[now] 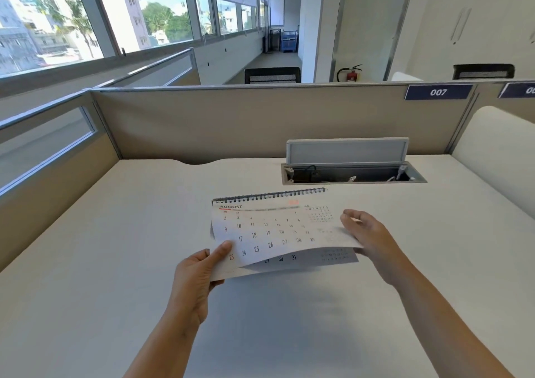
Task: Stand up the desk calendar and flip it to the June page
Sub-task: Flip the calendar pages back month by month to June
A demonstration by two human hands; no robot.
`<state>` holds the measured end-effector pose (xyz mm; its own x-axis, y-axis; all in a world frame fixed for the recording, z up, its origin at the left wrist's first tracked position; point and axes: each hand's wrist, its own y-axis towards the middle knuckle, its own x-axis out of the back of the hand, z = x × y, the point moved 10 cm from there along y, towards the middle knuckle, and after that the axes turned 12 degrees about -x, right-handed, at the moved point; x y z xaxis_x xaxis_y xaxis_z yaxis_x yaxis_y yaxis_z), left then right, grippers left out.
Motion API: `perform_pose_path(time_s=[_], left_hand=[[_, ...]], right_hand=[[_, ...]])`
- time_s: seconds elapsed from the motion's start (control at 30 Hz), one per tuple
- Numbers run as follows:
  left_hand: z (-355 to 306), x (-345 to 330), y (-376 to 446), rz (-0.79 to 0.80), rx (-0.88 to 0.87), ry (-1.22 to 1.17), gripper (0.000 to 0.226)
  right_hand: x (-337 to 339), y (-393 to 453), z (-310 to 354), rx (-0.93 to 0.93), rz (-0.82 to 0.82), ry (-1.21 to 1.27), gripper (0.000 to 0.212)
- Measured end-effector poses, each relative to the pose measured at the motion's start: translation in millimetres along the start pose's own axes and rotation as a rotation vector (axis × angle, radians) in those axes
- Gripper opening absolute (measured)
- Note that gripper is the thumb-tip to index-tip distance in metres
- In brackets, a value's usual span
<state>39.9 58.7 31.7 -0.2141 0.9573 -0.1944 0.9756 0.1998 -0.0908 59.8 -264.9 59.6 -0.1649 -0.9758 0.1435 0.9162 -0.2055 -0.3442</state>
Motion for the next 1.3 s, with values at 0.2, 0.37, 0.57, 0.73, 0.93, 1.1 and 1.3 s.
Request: perform_pose_path(time_s=[0.2, 0.37, 0.57, 0.73, 0.93, 1.1, 1.3], left_hand=[[-1, -8, 1, -0.007, -0.015, -0.057, 0.032], [-1, -6, 3, -0.031, -0.041, 0.015, 0.040], [-7, -2, -1, -0.093, -0.128, 0.059, 0.059], [6, -5, -5, -0.042, -0.064, 0.056, 0.037], [11, -1, -3, 0.034, -0.023, 0.107, 0.011], [11, -3, -5, 0.072, 0.016, 0.065, 0.010], [4, -15, -6, 0.136, 0.033, -0.051, 0.017]], right_hand=[[-22, -38, 7, 0.247, 0.284, -0.370, 0.108], [5, -39, 48, 0.536, -0.159, -0.427, 0.050], [7, -28, 94, 0.645, -0.337, -0.325, 0.013], [1, -2, 127, 0.620, -0.410, -0.228, 0.017], [-13, 45, 119, 0.383, -0.409, -0.329, 0.046], [-17, 64, 87, 0.225, -0.334, -0.383, 0.071], [-5, 53, 58, 0.138, -0.301, -0.206, 0.057]])
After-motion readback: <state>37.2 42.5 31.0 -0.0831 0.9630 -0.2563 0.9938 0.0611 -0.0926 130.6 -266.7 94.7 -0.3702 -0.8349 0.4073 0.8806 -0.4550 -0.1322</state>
